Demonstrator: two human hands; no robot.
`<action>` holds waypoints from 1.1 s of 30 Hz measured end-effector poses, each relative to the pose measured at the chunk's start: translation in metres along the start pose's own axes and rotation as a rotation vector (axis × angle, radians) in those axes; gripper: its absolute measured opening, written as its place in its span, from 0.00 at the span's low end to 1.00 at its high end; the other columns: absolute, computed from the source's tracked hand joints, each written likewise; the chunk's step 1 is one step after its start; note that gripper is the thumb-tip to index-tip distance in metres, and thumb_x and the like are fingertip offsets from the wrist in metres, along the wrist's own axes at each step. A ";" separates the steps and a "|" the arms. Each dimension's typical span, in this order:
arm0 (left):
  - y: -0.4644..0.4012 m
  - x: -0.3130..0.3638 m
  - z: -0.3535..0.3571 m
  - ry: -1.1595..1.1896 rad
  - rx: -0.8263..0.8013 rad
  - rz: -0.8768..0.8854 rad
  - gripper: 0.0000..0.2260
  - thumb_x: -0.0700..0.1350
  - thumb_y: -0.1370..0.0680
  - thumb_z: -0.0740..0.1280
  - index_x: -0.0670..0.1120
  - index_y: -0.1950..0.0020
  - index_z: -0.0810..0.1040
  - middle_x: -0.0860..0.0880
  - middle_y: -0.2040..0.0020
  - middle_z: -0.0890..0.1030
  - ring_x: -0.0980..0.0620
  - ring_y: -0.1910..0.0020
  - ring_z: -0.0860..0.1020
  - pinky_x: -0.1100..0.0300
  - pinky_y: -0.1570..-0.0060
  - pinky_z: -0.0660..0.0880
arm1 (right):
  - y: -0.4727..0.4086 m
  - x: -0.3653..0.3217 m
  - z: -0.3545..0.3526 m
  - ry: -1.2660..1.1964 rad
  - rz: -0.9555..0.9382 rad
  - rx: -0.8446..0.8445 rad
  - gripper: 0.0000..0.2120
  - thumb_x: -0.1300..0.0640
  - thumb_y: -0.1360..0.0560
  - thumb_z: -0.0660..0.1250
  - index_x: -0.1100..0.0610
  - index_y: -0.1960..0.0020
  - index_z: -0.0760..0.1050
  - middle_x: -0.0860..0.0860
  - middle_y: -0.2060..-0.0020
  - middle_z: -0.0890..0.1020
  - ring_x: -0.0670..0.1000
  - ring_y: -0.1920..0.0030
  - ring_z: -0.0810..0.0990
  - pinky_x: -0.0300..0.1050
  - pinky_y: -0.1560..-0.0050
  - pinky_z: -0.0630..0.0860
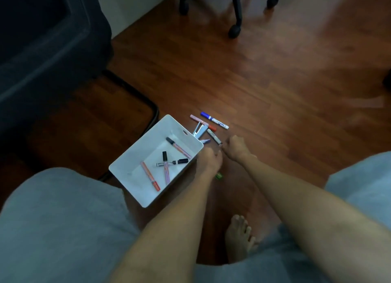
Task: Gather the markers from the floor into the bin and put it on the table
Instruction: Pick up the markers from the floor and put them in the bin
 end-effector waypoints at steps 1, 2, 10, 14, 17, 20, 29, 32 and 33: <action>0.002 -0.010 0.009 -0.016 -0.026 -0.024 0.20 0.50 0.21 0.63 0.33 0.46 0.81 0.35 0.45 0.82 0.37 0.43 0.80 0.52 0.46 0.75 | 0.000 0.005 0.002 0.008 0.007 -0.004 0.15 0.53 0.26 0.69 0.65 0.49 0.80 0.65 0.46 0.82 0.63 0.44 0.80 0.48 0.47 0.75; 0.003 -0.021 0.015 -0.011 -0.041 -0.055 0.20 0.50 0.21 0.63 0.33 0.45 0.81 0.35 0.45 0.82 0.37 0.43 0.80 0.53 0.45 0.75 | -0.001 0.009 0.004 0.017 0.011 -0.009 0.15 0.53 0.26 0.69 0.65 0.48 0.80 0.65 0.46 0.81 0.63 0.44 0.79 0.48 0.46 0.75; -0.006 -0.080 0.044 0.127 -0.032 -0.364 0.22 0.50 0.22 0.68 0.34 0.36 0.78 0.38 0.36 0.79 0.40 0.35 0.77 0.55 0.42 0.73 | -0.035 0.033 0.021 0.092 0.054 -0.015 0.15 0.47 0.28 0.68 0.60 0.54 0.77 0.62 0.50 0.82 0.63 0.48 0.80 0.50 0.51 0.76; -0.010 -0.087 0.053 0.171 0.013 -0.437 0.26 0.51 0.23 0.70 0.33 0.34 0.73 0.36 0.34 0.76 0.39 0.35 0.75 0.54 0.40 0.72 | -0.045 0.034 0.025 0.129 0.042 -0.018 0.18 0.47 0.27 0.69 0.62 0.49 0.77 0.63 0.46 0.80 0.64 0.45 0.79 0.52 0.47 0.76; -0.017 -0.085 0.056 0.162 0.073 -0.445 0.30 0.53 0.25 0.71 0.34 0.33 0.71 0.36 0.34 0.74 0.39 0.35 0.74 0.53 0.39 0.71 | -0.051 0.032 0.033 0.154 0.003 -0.045 0.18 0.47 0.27 0.70 0.62 0.48 0.75 0.63 0.45 0.78 0.64 0.45 0.78 0.52 0.47 0.75; -0.021 -0.084 0.058 0.136 0.135 -0.476 0.35 0.53 0.28 0.74 0.36 0.29 0.66 0.37 0.33 0.71 0.39 0.35 0.74 0.51 0.39 0.72 | -0.055 0.029 0.039 0.200 -0.038 -0.055 0.19 0.48 0.26 0.69 0.62 0.44 0.74 0.62 0.43 0.76 0.63 0.43 0.77 0.53 0.45 0.74; -0.024 -0.085 0.066 -0.033 0.112 -0.455 0.27 0.45 0.25 0.72 0.37 0.31 0.66 0.39 0.32 0.69 0.40 0.35 0.74 0.52 0.39 0.73 | -0.029 0.043 0.060 0.236 0.017 0.041 0.14 0.62 0.23 0.61 0.65 0.39 0.70 0.63 0.39 0.73 0.63 0.38 0.73 0.55 0.40 0.71; -0.016 -0.092 0.064 -0.083 0.090 -0.437 0.25 0.43 0.25 0.71 0.37 0.32 0.68 0.39 0.33 0.71 0.40 0.35 0.74 0.51 0.38 0.73 | -0.015 0.054 0.064 0.176 0.084 0.029 0.17 0.60 0.24 0.62 0.67 0.38 0.70 0.64 0.39 0.72 0.65 0.37 0.72 0.56 0.39 0.71; -0.012 -0.096 0.064 -0.107 0.086 -0.433 0.25 0.43 0.25 0.71 0.37 0.32 0.69 0.39 0.34 0.71 0.40 0.35 0.74 0.52 0.39 0.73 | -0.012 0.057 0.064 0.161 0.105 0.022 0.18 0.60 0.25 0.63 0.67 0.38 0.70 0.64 0.39 0.73 0.65 0.38 0.73 0.55 0.39 0.71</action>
Point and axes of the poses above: each hand's wrist, its own y-axis away from the middle knuckle, its own z-axis out of the palm, x = y × z, the point moved 9 cm from there along -y, towards the middle knuckle
